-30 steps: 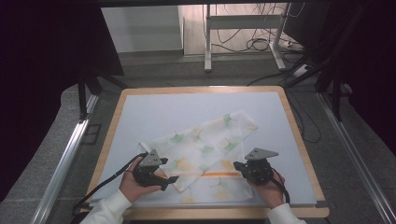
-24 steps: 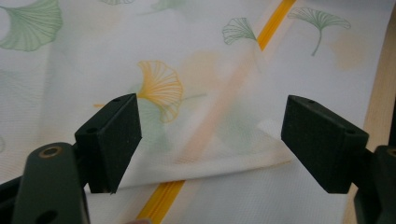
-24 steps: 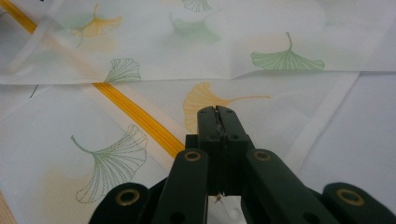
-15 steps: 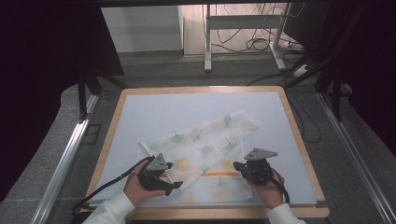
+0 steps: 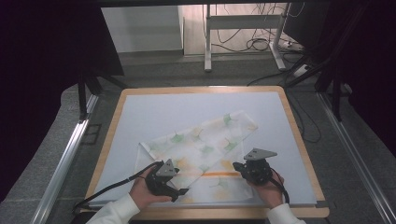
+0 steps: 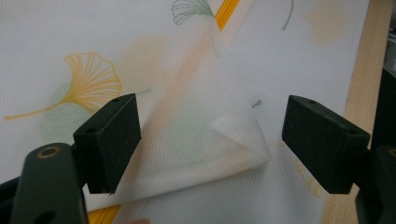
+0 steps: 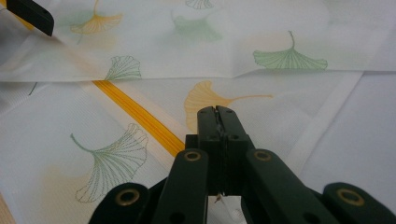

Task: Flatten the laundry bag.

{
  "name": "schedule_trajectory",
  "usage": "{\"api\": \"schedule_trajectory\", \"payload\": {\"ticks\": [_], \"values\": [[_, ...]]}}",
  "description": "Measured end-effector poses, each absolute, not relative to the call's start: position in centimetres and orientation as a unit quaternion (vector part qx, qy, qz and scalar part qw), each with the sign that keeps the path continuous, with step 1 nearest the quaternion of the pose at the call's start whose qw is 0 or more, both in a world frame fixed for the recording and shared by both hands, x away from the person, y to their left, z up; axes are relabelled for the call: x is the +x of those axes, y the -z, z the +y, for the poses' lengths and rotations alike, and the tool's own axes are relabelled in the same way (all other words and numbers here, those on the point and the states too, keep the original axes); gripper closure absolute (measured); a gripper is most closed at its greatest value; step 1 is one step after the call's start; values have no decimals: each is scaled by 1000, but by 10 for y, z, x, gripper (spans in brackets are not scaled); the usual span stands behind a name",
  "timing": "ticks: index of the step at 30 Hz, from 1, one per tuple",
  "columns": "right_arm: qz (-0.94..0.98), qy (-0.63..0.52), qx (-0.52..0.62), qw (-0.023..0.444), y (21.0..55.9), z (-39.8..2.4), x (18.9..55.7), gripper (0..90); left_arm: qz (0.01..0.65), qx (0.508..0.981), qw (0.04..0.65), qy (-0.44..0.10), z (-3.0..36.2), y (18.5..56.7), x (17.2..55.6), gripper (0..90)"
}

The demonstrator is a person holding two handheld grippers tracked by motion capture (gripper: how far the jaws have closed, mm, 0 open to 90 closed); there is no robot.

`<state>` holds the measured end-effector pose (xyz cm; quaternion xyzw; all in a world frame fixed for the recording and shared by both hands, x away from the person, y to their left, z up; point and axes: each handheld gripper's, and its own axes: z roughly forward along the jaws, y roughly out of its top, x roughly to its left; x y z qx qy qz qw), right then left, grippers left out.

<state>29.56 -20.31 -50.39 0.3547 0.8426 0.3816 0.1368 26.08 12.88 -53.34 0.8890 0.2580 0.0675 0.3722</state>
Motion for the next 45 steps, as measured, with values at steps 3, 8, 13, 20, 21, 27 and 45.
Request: {"api": "schedule_trajectory", "payload": {"ticks": [3,8,13,20,21,27,45], "values": [[843,-382,355,137,504,-203,296,889,259,892,363,-72,128,536,262,199],[843,-381,354,137,504,-203,296,890,265,892,355,-84,128,538,263,237],[843,-381,355,137,504,-203,295,889,266,893,349,-102,128,537,264,337],[843,-381,355,137,504,-203,295,890,280,886,349,-116,133,536,267,566],[843,-381,355,137,504,-203,295,890,281,886,351,-117,133,536,268,593],[842,-384,354,138,503,-204,295,890,276,885,355,-118,134,534,268,781],[843,-400,338,118,499,-197,281,891,286,878,370,-101,140,530,272,856]]}}
